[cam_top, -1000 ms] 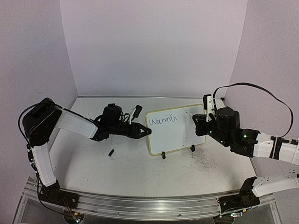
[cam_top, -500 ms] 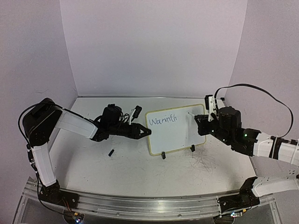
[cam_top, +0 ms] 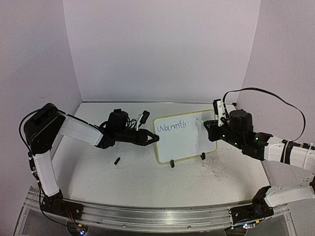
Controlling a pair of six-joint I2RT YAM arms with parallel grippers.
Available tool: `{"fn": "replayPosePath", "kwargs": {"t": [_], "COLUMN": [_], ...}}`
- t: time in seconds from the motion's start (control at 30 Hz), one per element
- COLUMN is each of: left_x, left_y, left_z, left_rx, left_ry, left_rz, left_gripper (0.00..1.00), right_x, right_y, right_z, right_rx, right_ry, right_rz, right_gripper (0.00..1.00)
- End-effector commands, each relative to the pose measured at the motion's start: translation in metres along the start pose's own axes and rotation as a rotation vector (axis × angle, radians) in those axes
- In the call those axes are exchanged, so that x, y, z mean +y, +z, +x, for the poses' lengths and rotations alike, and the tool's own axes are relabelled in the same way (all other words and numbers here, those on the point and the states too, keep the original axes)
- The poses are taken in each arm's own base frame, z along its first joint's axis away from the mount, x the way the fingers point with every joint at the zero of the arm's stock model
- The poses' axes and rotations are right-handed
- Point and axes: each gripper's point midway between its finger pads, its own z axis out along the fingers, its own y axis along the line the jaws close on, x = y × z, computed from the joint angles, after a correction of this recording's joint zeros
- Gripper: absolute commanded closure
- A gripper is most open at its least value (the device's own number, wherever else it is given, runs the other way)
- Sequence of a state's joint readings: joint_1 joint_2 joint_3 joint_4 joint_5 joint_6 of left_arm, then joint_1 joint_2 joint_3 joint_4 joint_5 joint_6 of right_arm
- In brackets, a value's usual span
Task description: Write a sentence on the whiteboard
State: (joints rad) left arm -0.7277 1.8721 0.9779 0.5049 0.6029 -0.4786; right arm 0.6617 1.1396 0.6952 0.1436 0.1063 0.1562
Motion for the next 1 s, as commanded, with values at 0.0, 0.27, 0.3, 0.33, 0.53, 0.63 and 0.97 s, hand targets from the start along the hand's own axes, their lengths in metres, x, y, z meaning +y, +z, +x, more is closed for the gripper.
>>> {"fn": "replayPosePath", "kwargs": {"t": [0.0,0.27,0.3,0.33,0.53,0.63,0.97], "left_x": [-0.014,-0.008,-0.007,-0.007,-0.007,-0.006,-0.004], "left_y": [0.0,0.003,0.003,0.004,0.006,0.007,0.007], "left_z": [-0.02,-0.015,-0.015,-0.014,-0.011,-0.009,-0.005], "left_rx": [-0.036,-0.03,-0.029,-0.028,-0.024,-0.019,-0.013], "left_ry": [0.047,0.063,0.065,0.066,0.077,0.076,0.075], "left_rz": [0.029,0.012,0.011,0.009,0.002,0.0,-0.006], "left_gripper": [0.73,0.88,0.89,0.9,0.97,0.99,1.0], "right_x": [0.009,0.016,0.015,0.014,0.012,0.012,0.01], "right_y": [0.002,0.013,0.016,0.017,0.02,0.022,0.028], "right_z": [-0.032,-0.034,-0.033,-0.032,-0.031,-0.03,-0.03], "right_rx": [-0.078,-0.076,-0.073,-0.068,-0.066,-0.061,-0.062], "right_ry": [-0.001,-0.027,-0.025,-0.022,-0.019,-0.022,-0.016], "right_rz": [-0.036,-0.058,-0.051,-0.045,-0.027,-0.026,-0.008], "right_gripper": [1.0,1.0,1.0,1.0,1.0,1.0,1.0]}}
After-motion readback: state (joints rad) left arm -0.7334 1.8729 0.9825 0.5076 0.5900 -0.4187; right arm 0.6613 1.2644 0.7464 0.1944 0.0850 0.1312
